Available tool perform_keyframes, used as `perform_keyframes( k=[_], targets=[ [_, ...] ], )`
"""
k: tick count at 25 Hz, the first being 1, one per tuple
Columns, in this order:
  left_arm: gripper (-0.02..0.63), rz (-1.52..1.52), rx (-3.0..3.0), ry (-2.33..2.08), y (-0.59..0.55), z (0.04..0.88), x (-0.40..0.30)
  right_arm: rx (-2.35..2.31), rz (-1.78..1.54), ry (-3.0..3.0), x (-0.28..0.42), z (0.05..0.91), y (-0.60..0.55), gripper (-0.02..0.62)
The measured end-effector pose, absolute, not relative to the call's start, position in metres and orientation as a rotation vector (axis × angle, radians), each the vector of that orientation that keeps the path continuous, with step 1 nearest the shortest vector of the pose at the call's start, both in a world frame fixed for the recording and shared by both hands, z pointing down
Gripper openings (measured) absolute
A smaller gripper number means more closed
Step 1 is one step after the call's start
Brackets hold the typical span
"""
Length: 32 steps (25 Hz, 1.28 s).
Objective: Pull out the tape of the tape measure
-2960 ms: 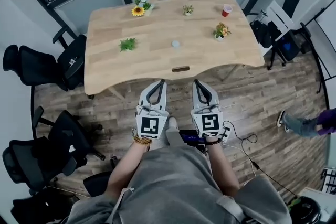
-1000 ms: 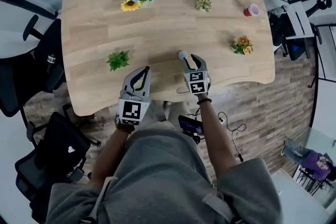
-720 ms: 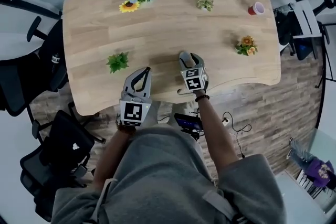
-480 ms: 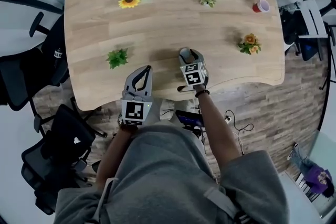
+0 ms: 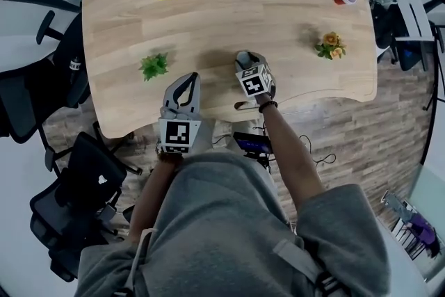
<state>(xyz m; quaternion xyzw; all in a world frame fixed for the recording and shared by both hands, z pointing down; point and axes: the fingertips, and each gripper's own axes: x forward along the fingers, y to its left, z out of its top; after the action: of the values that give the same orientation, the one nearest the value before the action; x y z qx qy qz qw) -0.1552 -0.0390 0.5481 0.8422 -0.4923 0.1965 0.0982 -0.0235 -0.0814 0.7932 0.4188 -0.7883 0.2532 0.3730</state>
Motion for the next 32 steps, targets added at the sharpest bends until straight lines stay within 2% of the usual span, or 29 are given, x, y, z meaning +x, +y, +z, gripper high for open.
perform_keyframes(
  k=[8, 17, 24, 28, 32],
  targets=[
    [0.009, 0.556, 2.504, -1.431, -0.048, 0.544, -0.157, 1.037, 0.609, -2.049, -0.021, 0.78, -0.082, 0.225],
    [0.015, 0.438, 2.411, -1.092, -0.067, 0.564, -0.124, 0.869, 0.357, -2.283, -0.025, 0.689, -0.085, 0.224],
    [0.151, 0.199, 2.094, -0.63, -0.082, 0.582, -0.082, 0.529, 0.074, -2.448, -0.029, 0.61, -0.052, 0.224],
    [0.185, 0.113, 1.961, -0.339, -0.068, 0.58, -0.054, 0.365, -0.038, -2.51, -0.027, 0.572, -0.031, 0.224],
    [0.187, 0.04, 1.828, -0.15, -0.052, 0.565, -0.033, 0.242, -0.081, -2.526, -0.021, 0.552, -0.017, 0.224]
  ],
)
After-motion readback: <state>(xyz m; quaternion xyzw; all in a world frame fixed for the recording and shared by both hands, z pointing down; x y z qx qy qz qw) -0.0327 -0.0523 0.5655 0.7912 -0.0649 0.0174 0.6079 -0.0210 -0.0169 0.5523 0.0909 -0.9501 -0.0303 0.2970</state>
